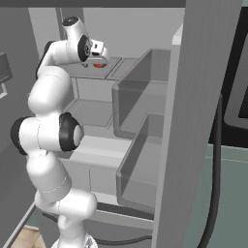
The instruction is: Gather the lemon wedge and squash from the fridge and place them on a tray on the dining counter. Then gather the chicken drumstick and steak from the fridge and place them on the other tray.
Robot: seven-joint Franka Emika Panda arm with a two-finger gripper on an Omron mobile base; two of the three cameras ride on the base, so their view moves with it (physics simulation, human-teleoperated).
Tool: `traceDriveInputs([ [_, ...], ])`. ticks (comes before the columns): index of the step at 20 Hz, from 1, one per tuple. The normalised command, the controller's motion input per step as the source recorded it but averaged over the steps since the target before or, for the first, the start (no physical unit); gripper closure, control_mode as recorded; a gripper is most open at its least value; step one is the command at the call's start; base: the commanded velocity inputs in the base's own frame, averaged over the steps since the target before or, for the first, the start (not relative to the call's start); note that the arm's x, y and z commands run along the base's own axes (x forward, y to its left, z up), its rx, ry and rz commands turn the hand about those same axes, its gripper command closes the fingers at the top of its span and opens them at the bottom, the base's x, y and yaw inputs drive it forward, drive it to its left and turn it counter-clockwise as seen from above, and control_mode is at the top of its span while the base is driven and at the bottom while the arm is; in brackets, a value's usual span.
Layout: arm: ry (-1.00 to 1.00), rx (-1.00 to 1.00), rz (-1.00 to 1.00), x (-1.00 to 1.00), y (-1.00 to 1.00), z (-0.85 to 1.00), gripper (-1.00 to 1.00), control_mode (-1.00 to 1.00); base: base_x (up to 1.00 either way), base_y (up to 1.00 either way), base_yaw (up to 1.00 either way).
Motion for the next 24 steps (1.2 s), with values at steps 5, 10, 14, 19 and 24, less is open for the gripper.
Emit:
traceDriveInputs([
  [5, 0.03, -0.01, 0.0, 0.26, 0.01, -0.1, -1.0, -1.0, 0.0, 0.0, 0.0],
  [10, 0.0, -0.01, 0.0, 0.31, 0.0, -0.04, -1.0, -1.0, 0.0, 0.0, 0.0],
  [14, 0.0, 0.0, 0.0, 0.25, 0.0, -0.02, -1.0, -1.0, 0.0, 0.0, 0.0],
  [19, 0.0, 0.0, 0.0, 0.19, 0.0, -0.05, -1.0, -1.0, 0.0, 0.0, 0.0],
  [24, 0.01, 0.0, 0.0, 0.17, 0.0, -0.09, -1.0, -1.0, 0.0, 0.0, 0.0],
])
